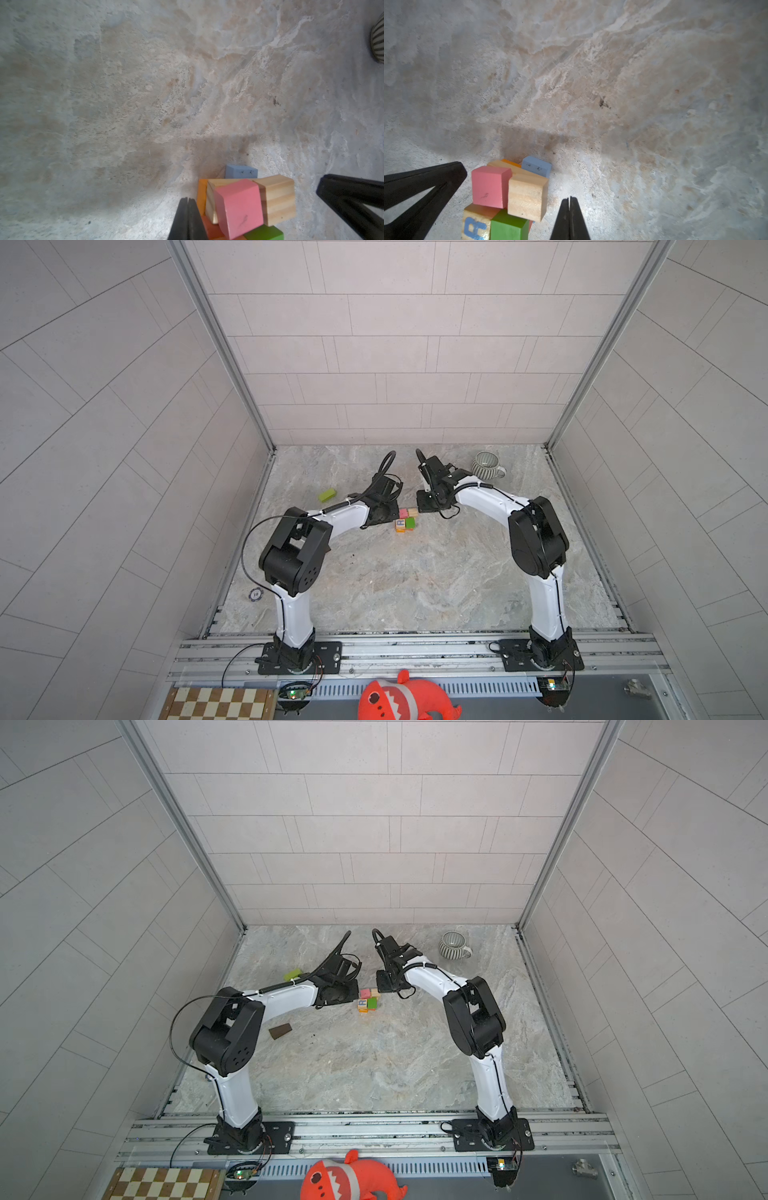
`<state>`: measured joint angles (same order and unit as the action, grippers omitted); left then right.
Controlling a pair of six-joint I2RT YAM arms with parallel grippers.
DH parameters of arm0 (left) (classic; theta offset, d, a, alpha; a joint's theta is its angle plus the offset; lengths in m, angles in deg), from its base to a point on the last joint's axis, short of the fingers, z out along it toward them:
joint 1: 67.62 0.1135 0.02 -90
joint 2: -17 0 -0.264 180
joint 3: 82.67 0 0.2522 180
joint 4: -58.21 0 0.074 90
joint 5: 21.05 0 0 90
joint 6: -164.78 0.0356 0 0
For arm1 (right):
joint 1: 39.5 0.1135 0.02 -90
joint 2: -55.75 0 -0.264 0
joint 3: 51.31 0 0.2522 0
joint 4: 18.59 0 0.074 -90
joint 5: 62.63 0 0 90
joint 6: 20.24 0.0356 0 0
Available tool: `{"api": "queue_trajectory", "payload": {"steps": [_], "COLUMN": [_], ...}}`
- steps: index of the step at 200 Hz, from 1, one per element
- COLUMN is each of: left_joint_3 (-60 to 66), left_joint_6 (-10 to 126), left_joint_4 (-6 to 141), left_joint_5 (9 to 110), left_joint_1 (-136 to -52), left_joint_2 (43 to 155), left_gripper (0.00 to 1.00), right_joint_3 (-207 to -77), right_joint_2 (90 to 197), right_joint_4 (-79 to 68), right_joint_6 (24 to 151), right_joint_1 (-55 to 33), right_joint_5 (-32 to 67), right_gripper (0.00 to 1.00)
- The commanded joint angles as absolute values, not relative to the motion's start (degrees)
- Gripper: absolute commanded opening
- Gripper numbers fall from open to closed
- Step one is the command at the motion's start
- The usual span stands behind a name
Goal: Build the wood block tower
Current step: 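Raise both grippers away from the block pile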
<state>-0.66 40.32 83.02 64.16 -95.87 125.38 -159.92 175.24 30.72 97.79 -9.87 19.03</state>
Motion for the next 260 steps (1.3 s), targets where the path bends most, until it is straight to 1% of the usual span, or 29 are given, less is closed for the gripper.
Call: {"api": "queue_trajectory", "payload": {"steps": [1,83,167,211,234,260], "left_joint_3": [1.0,1.3,1.3,1.5,1.7,2.0], "left_joint_6": [41.0,40.8,40.3,40.4,40.0,40.3], "left_joint_4": [83.8,83.4,83.2,83.8,85.1,89.0], "left_joint_5": [64.6,63.7,63.4,63.8,63.7,66.9], "left_joint_1": [-95.7,-95.7,-95.8,-95.8,-95.6,-95.1], "left_joint_2": [126.0,126.5,126.1,125.7,124.3,120.1], "left_gripper": [0.00,0.00,0.00,0.00,0.06,0.20], "right_joint_3": [-161.8,-162.4,-161.0,-160.8,-160.6,-160.5], "right_joint_2": [176.7,178.0,177.0,176.2,175.1,172.0], "right_joint_4": [32.9,31.5,30.0,30.3,30.3,30.5], "right_joint_6": [97.3,98.4,99.5,99.5,99.6,99.3], "right_joint_1": [-9.0,-8.1,-8.0,-8.3,-9.1,-10.4], "right_joint_5": [20.3,16.9,15.0,15.9,16.2,16.1], "right_gripper": [0.05,0.05,0.05,0.05,0.06,0.09]}}
